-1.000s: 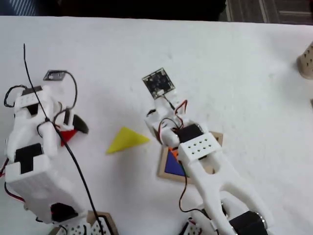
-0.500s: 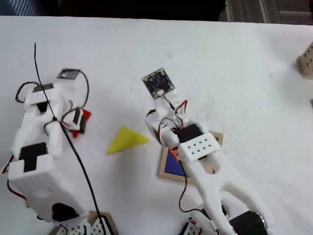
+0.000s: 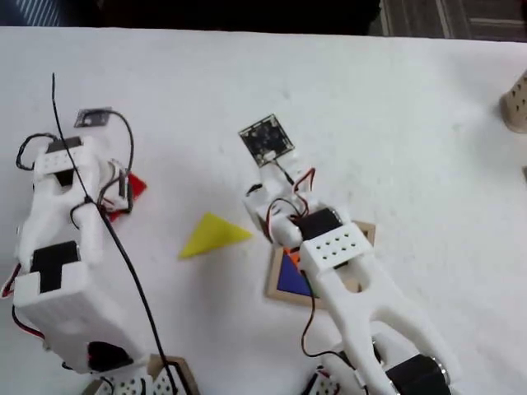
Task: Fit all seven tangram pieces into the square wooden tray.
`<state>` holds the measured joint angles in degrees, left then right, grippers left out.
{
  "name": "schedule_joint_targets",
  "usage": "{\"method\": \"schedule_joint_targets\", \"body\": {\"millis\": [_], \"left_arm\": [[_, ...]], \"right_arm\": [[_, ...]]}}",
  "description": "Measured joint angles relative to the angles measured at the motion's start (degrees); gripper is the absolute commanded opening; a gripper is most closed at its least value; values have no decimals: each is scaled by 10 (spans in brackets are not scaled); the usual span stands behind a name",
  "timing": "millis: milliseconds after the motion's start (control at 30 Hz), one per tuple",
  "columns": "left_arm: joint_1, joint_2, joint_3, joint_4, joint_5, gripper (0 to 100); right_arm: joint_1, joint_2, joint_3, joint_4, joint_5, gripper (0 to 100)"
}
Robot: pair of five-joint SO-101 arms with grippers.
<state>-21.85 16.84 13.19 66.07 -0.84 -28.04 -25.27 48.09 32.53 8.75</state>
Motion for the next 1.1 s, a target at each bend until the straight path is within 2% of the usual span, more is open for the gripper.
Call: {"method": "schedule_joint_targets", "body": {"millis": [100,400,467,567,633,800,1100], "left_arm": [[9,0,-1,0,25,21],[29,-18,-16,0,33,37],[30,-32,-23,-1,33,111],[40,-36,-31,-6,33,294],[49,-36,-31,-6,24,378],[56,-25,-44,-5,18,335],[51,114,-156,-6,-12,325]], "right_arm": [[0,0,0,0,0,21],[0,0,0,0,1,21],[0,0,0,0,1,21],[0,0,0,0,1,21],[0,0,0,0,1,21],[0,0,0,0,1,21],[0,0,0,0,1,21]]}}
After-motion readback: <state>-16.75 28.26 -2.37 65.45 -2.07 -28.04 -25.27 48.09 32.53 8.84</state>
